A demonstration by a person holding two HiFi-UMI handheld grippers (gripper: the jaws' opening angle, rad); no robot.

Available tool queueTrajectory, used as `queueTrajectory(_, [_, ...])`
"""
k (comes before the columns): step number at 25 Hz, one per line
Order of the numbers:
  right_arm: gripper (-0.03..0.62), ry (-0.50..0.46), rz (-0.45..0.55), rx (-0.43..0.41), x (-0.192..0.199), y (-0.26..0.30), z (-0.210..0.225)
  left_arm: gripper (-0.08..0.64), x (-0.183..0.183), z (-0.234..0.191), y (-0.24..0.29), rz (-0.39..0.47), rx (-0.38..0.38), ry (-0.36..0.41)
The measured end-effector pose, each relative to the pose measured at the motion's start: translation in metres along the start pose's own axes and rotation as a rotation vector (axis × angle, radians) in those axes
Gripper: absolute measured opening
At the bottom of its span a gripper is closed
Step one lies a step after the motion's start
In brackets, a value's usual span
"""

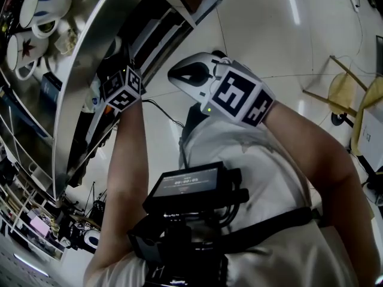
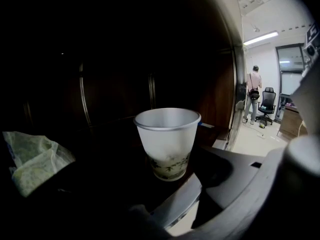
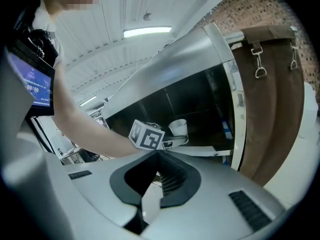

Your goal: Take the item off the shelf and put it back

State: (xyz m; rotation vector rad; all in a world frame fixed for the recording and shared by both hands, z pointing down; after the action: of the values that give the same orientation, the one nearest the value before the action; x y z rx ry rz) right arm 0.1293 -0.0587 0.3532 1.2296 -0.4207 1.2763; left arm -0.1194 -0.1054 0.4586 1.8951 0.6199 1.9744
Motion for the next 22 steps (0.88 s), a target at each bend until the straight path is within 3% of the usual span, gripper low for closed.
queueTrajectory(14, [0.006, -0.070, -0.007, -0.072, -0.011, 0.000, -0.006, 0.305, 0.010, 0.035, -0.073, 0.000, 0.122, 0.033])
queueTrajectory(18, [0.006, -0.101, -0.014, -0.107, -0.015, 0.000, -0.008, 0.304, 0.016, 0.046, -0.105, -0.005, 0.156, 0.013])
queueTrajectory(22, [0.006, -0.144, -0.007, -0.143, -0.020, 0.000, -0.008, 0.304, 0.011, 0.054, -0.139, 0.006, 0.141, -0.020])
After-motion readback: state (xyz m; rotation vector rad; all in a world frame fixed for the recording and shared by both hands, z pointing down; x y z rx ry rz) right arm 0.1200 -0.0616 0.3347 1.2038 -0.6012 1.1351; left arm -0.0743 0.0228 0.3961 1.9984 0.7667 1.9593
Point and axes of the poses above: the fingertips, and each gripper's own axes: y forward along the fingers, z to its right, x out of its underside, the point moved 9 cm from there along -y, backward along the fingers, and after that the axes turned 5 degrees about x, right-handed, at the moved point
